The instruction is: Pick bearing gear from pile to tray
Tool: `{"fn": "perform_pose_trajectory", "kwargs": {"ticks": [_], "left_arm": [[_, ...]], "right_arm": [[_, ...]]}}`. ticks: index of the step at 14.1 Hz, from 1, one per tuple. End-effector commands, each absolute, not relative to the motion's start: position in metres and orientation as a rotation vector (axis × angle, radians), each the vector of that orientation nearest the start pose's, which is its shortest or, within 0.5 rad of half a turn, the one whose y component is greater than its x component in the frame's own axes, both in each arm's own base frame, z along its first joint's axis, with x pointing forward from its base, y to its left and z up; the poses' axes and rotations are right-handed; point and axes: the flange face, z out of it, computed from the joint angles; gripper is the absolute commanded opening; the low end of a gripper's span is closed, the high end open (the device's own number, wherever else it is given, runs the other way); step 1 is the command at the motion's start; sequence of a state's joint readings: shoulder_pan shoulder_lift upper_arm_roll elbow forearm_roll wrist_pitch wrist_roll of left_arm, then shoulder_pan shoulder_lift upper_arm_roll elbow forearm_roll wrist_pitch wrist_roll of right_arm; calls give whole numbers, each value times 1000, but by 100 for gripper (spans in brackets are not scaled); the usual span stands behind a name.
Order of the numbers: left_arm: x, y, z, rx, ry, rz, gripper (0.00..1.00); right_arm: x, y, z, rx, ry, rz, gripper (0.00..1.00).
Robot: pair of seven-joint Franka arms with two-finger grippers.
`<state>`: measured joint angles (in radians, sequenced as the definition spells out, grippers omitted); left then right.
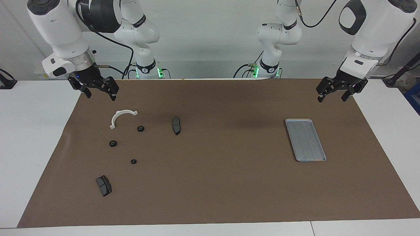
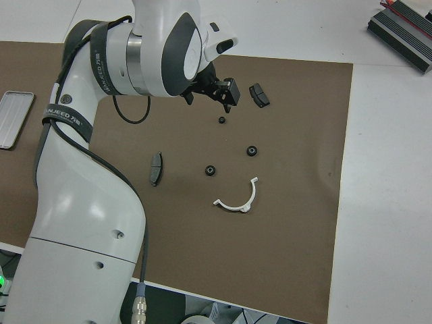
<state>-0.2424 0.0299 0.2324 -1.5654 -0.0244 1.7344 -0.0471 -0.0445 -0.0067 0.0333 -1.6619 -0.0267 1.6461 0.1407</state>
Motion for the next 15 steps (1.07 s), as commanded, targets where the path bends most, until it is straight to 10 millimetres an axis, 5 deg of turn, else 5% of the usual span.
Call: {"fn": "perform_pose_trajectory", "kwargs": {"ticks": [1, 5, 15], "left_arm": [[550, 25, 655, -3150, -160, -319, 100], [561, 34, 632, -3140, -182, -337, 100], [557, 55, 650, -3130, -234, -363, 100]], "right_arm": [[549, -10, 595, -3160, 247, 24, 100], [549, -14, 595, -3160, 262, 21, 100], [565, -20, 574, -3154, 263, -53, 100]]}}
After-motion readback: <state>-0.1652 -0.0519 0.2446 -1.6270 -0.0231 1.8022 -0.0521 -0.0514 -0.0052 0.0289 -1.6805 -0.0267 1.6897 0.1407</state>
